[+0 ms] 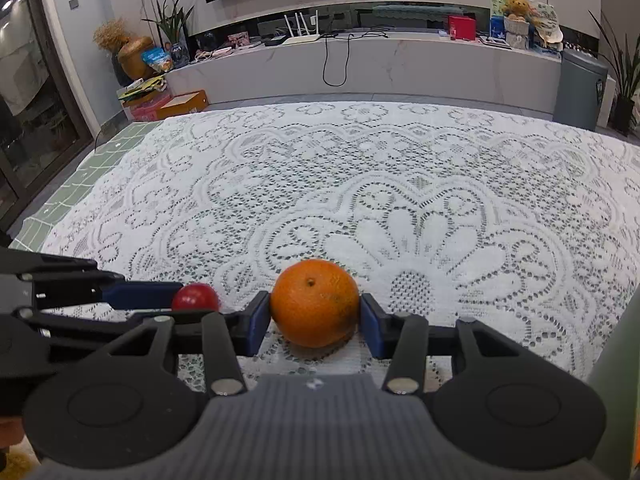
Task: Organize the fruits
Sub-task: 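Grasp a red tomato with the left tool while the right tool grasps a mandarin, then carry the tomato and mandarin over the green colander with both tools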
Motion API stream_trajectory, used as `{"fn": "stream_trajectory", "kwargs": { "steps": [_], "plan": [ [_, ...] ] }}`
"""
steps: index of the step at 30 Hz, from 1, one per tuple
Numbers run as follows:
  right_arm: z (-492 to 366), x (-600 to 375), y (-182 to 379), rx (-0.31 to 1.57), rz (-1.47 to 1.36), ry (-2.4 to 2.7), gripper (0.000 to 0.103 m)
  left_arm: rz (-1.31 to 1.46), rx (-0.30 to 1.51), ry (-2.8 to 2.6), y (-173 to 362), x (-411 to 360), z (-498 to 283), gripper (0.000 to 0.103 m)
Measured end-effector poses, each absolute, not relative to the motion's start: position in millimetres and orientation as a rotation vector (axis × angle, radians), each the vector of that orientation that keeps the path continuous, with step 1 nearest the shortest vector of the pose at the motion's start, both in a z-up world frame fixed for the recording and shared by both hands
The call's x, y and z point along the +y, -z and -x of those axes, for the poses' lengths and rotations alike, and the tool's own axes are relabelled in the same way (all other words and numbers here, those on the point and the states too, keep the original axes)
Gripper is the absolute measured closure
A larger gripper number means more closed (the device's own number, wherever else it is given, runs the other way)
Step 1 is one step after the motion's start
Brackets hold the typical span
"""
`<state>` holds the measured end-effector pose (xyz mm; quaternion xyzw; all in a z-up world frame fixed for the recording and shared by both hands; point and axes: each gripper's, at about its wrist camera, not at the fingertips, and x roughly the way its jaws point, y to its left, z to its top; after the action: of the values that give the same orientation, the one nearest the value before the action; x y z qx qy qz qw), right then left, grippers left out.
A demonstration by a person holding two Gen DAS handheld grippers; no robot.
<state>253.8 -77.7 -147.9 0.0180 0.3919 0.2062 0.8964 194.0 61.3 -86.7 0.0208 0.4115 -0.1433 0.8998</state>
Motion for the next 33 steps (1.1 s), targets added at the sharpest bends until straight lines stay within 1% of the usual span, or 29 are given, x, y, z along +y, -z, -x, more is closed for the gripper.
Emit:
{"fn": "stream_trajectory", "kwargs": {
  "steps": [6,7,8,16,26,33],
  "plan": [
    [-254,-79,149,0.811,-0.046,-0.427,0.058,-0.128,0.840,0.308,91,49,-192,0.066],
    [-253,-79,149,0.808,-0.039,-0.427,0.058,-0.130,0.837,0.309,92,49,-192,0.070],
    [-253,-78,149,0.805,-0.032,-0.427,0.058,-0.123,0.836,0.308,92,50,-193,0.071],
    [-252,-80,147,0.801,-0.043,-0.417,0.058,-0.082,0.825,0.297,88,55,-194,0.072],
    [-233,-88,124,0.733,-0.071,-0.408,0.058,0.011,0.769,0.236,61,65,-178,0.072],
    [-202,-101,101,0.687,-0.039,-0.386,0.058,0.032,0.717,0.258,34,47,-161,0.072]
  ]
}}
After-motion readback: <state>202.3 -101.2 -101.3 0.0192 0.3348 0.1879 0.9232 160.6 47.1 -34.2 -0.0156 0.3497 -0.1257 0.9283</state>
